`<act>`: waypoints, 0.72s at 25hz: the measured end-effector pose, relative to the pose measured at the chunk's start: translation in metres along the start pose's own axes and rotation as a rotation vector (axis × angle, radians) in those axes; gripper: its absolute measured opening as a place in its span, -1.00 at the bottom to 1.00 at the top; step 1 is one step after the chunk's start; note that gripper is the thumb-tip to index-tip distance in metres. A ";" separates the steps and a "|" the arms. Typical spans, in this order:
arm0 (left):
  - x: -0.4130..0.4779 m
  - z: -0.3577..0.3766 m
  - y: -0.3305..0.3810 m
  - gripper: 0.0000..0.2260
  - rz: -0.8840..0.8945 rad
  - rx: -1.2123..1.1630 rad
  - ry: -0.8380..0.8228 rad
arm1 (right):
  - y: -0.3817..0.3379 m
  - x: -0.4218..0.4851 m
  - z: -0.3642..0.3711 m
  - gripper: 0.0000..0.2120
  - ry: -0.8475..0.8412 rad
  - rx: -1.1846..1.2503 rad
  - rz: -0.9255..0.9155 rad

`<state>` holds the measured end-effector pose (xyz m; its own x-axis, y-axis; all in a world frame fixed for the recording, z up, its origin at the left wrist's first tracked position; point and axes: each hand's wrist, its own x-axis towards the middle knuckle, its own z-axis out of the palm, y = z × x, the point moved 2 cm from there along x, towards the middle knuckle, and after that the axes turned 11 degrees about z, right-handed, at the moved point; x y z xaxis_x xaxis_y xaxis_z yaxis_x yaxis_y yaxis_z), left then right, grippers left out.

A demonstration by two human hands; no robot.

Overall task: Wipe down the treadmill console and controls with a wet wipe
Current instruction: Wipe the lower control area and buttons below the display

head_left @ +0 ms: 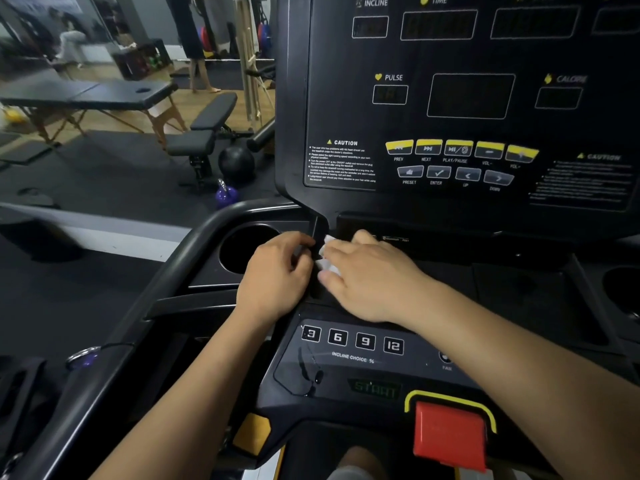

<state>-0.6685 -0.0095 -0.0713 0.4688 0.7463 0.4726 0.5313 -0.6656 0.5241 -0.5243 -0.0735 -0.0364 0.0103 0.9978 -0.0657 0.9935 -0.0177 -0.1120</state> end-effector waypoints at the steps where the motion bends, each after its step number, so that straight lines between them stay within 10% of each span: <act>1: -0.001 0.000 0.000 -0.71 0.005 -0.002 0.001 | -0.004 0.003 0.000 -0.52 -0.013 0.001 -0.001; 18: 0.002 -0.001 0.001 -0.72 -0.031 -0.008 0.004 | 0.007 0.000 0.000 -0.54 0.033 -0.027 0.004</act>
<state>-0.6675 -0.0091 -0.0694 0.4494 0.7664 0.4591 0.5400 -0.6424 0.5438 -0.5170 -0.0734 -0.0375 0.0173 0.9993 -0.0336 0.9962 -0.0201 -0.0848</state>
